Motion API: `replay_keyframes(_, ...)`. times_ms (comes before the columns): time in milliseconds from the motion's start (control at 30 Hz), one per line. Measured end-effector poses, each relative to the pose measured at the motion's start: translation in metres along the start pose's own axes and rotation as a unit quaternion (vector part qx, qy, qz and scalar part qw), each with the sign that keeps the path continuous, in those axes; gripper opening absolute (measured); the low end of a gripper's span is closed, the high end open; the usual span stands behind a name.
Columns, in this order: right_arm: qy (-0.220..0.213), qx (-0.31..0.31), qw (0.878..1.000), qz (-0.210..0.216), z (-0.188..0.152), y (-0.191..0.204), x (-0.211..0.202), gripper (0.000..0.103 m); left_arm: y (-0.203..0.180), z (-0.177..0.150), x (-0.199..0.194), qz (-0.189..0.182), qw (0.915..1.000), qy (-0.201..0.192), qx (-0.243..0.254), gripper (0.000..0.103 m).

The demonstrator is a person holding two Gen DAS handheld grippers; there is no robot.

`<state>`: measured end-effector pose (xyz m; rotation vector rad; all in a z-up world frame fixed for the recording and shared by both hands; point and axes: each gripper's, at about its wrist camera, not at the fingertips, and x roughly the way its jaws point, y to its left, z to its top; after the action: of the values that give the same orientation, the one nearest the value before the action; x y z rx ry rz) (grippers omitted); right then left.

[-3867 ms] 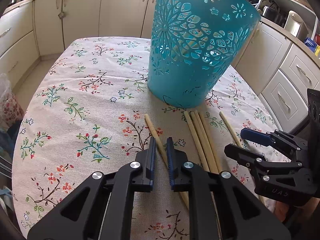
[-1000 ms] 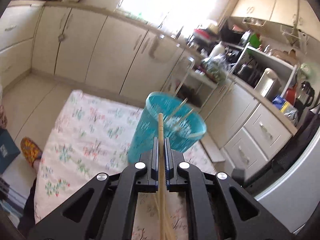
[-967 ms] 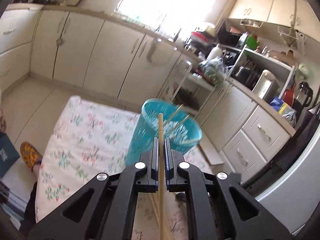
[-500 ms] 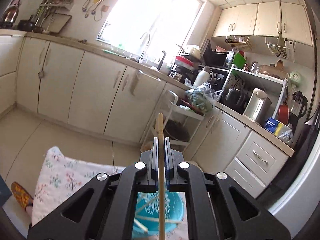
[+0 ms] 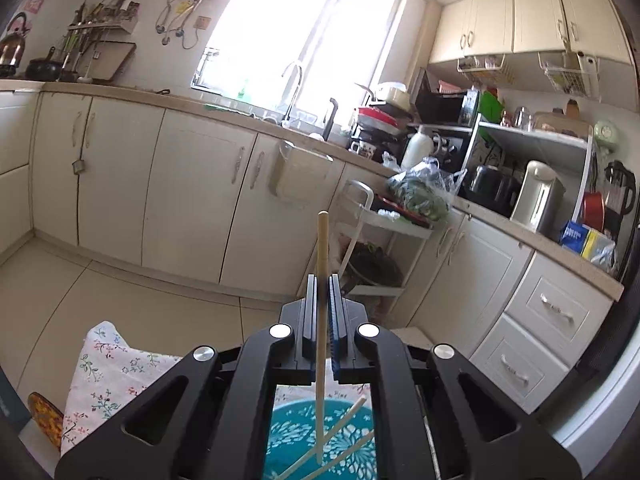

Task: Organize utensils
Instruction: 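Drop the left tool's stick into the teal cup while the right tool grasps a stick, then lift the stick with the right tool and drop it into the teal cup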

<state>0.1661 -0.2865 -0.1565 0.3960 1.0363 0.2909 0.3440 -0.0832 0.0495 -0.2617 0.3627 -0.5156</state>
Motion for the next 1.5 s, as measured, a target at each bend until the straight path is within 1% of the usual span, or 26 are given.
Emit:
replay_keyframes(167,0.001,0.001,1.000,0.001,0.000,-0.001,0.000,0.006,-0.001,-0.023,0.003,0.005,0.9986,0.049,0.022,0.005)
replay_keyframes(233,0.001,0.002,1.000,0.002,0.000,-0.001,0.000,0.006,0.003,-0.033,0.002,0.011,0.9968,0.076,0.021,0.005)
replay_keyframes(300,0.000,0.001,1.000,0.000,0.000,0.000,-0.001,0.006,0.007,-0.040,-0.005,0.020,0.9956,0.089,0.021,0.006)
replay_keyframes(367,0.000,-0.003,1.000,-0.004,0.000,0.002,-0.001,0.006,0.014,-0.046,-0.023,0.032,0.9958,0.085,0.014,0.013)
replay_keyframes(400,0.001,-0.003,1.000,-0.005,0.000,0.002,-0.001,0.006,0.019,-0.049,-0.033,0.039,0.9959,0.081,0.006,0.024)
replay_keyframes(433,0.001,-0.004,1.000,-0.005,0.000,0.002,-0.001,0.006,0.024,-0.051,-0.043,0.048,0.9960,0.076,-0.003,0.038)
replay_keyframes(500,0.003,-0.003,1.000,-0.005,0.001,0.002,-0.001,0.006,0.036,-0.058,-0.066,0.067,0.9955,0.062,-0.026,0.048)
replay_keyframes(567,0.005,-0.007,1.000,-0.008,0.001,0.003,-0.001,0.006,0.049,-0.071,-0.086,0.089,0.9930,0.061,-0.048,0.052)
replay_keyframes(600,0.006,-0.010,1.000,-0.011,0.000,0.005,-0.002,0.006,0.054,-0.080,-0.092,0.097,0.9916,0.065,-0.056,0.056)
replay_keyframes(633,0.007,-0.015,1.000,-0.017,0.000,0.007,-0.002,0.006,0.059,-0.091,-0.098,0.107,0.9895,0.073,-0.064,0.061)
replay_keyframes(700,0.009,-0.040,0.998,-0.041,-0.002,0.015,-0.002,0.006,0.070,-0.120,-0.102,0.127,0.9832,0.104,-0.080,0.067)
replay_keyframes(767,0.009,-0.090,0.992,-0.085,-0.004,0.031,0.000,0.006,0.078,-0.151,-0.100,0.141,0.9765,0.134,-0.092,0.071)
replay_keyframes(800,0.008,-0.098,0.991,-0.094,-0.004,0.035,0.001,0.006,0.080,-0.164,-0.098,0.148,0.9734,0.147,-0.095,0.073)
replay_keyframes(833,0.007,-0.093,0.991,-0.092,-0.005,0.034,0.000,0.006,0.083,-0.176,-0.095,0.156,0.9693,0.162,-0.100,0.074)
replay_keyframes(900,0.005,-0.046,0.998,-0.053,-0.006,0.022,-0.005,0.006,0.087,-0.195,-0.089,0.162,0.9635,0.183,-0.109,0.075)
replay_keyframes(967,-0.015,0.003,1.000,0.002,-0.009,0.010,-0.020,0.006,0.093,-0.200,-0.087,0.164,0.9578,0.200,-0.124,0.076)
replay_keyframes(1033,-0.039,0.045,0.997,0.057,-0.008,0.002,-0.037,0.006,0.097,-0.199,-0.091,0.170,0.9597,0.184,-0.127,0.083)
replay_keyframes(1100,-0.071,0.076,0.989,0.101,0.000,0.001,-0.058,0.006,0.102,-0.201,-0.091,0.176,0.9561,0.186,-0.143,0.083)
replay_keyframes(1133,-0.094,0.087,0.984,0.122,0.008,0.003,-0.072,0.006,0.103,-0.202,-0.090,0.175,0.9551,0.188,-0.149,0.083)
replay_keyframes(1167,-0.110,0.092,0.980,0.136,0.016,0.006,-0.081,0.006,0.103,-0.201,-0.090,0.174,0.9553,0.187,-0.149,0.083)
replay_keyframes(1233,-0.157,0.087,0.970,0.166,0.042,0.020,-0.105,0.006,0.100,-0.201,-0.089,0.171,0.9565,0.189,-0.143,0.083)
replay_keyframes(1267,-0.171,0.084,0.966,0.173,0.052,0.026,-0.111,0.006,0.098,-0.201,-0.088,0.170,0.9567,0.191,-0.139,0.083)
replay_keyframes(1333,-0.215,0.078,0.955,0.187,0.085,0.044,-0.124,0.006,0.095,-0.200,-0.086,0.169,0.9571,0.193,-0.135,0.083)
replay_keyframes(1400,-0.247,0.075,0.949,0.183,0.116,0.058,-0.125,0.006,0.095,-0.200,-0.086,0.170,0.9571,0.193,-0.134,0.083)
replay_keyframes(1433,-0.264,0.070,0.946,0.175,0.133,0.067,-0.121,0.006,0.095,-0.200,-0.086,0.169,0.9571,0.193,-0.135,0.083)
replay_keyframes(1500,-0.294,0.057,0.943,0.146,0.161,0.082,-0.109,0.006,0.097,-0.200,-0.087,0.168,0.9569,0.191,-0.140,0.083)
